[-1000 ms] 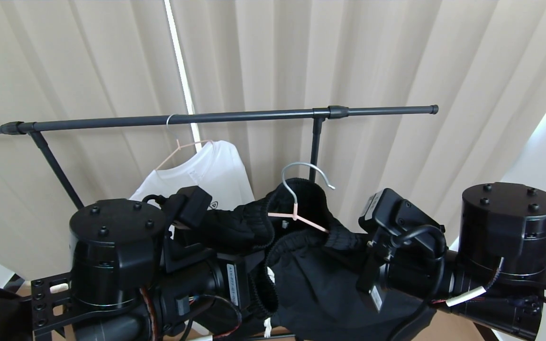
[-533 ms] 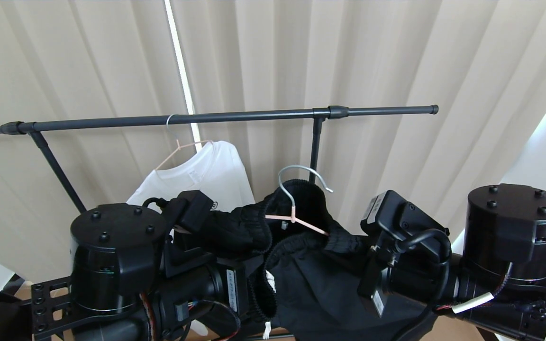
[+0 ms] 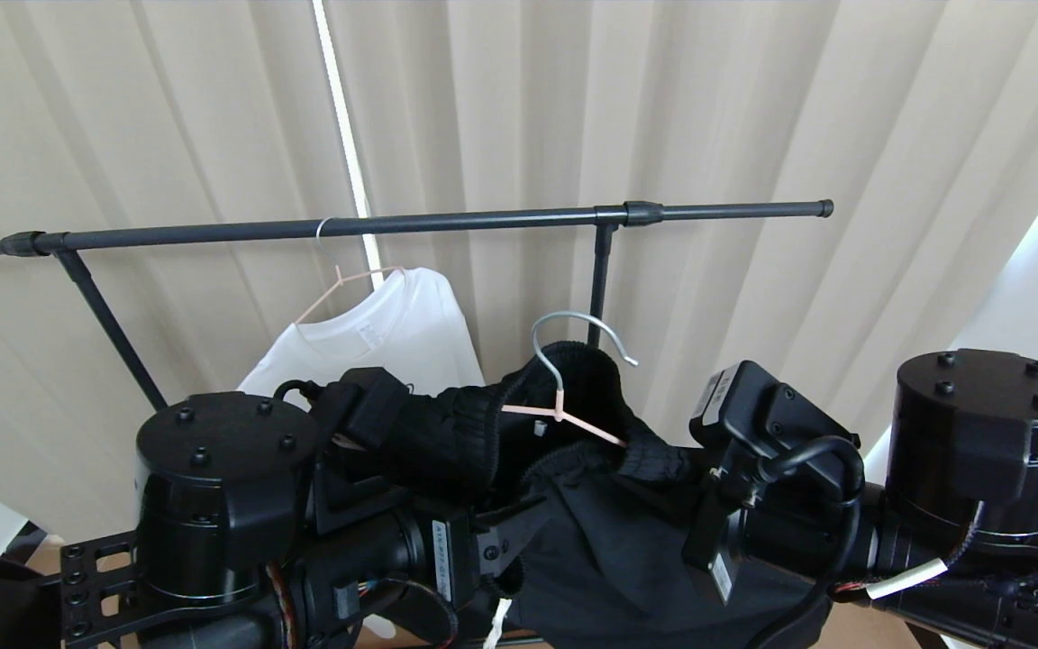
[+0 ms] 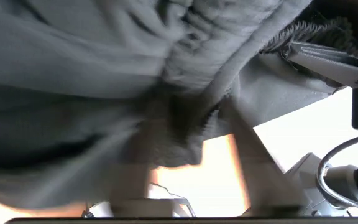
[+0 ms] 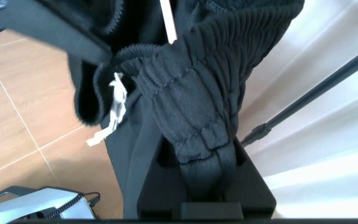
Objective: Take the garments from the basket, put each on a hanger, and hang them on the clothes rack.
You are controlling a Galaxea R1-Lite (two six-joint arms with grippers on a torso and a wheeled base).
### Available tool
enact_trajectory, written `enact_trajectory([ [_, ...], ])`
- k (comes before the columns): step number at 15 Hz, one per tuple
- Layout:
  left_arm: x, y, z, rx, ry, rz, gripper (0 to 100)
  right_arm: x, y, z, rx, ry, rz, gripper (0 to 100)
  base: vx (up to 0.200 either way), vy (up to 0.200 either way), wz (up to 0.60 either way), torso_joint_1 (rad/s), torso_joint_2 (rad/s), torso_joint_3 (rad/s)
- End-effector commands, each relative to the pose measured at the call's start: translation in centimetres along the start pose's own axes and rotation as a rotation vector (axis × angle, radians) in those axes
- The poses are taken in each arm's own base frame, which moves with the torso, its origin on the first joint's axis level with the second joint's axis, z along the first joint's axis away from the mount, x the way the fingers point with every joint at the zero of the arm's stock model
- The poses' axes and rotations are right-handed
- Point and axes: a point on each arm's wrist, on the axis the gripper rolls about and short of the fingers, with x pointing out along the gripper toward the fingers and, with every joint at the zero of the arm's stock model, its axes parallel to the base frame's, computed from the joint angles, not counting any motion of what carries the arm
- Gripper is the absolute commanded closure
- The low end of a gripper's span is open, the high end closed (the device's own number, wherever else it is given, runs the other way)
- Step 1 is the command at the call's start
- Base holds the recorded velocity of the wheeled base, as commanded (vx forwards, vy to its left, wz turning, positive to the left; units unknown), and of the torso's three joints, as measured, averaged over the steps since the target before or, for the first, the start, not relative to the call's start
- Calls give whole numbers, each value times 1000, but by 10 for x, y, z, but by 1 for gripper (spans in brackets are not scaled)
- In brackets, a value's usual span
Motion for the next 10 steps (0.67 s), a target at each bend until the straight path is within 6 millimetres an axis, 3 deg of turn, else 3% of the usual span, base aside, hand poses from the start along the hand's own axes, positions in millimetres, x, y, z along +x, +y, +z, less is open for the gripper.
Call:
enact_trajectory([
  [1,-1,0,0,5,-2,-1,0,0,0,0,0,2,1,100,0,0,0,0,0,0],
  [10,-12,-1,-4,83,-14,-20,0,5,-10,-7,17,29,-27,100,0,0,0,0,0,0],
])
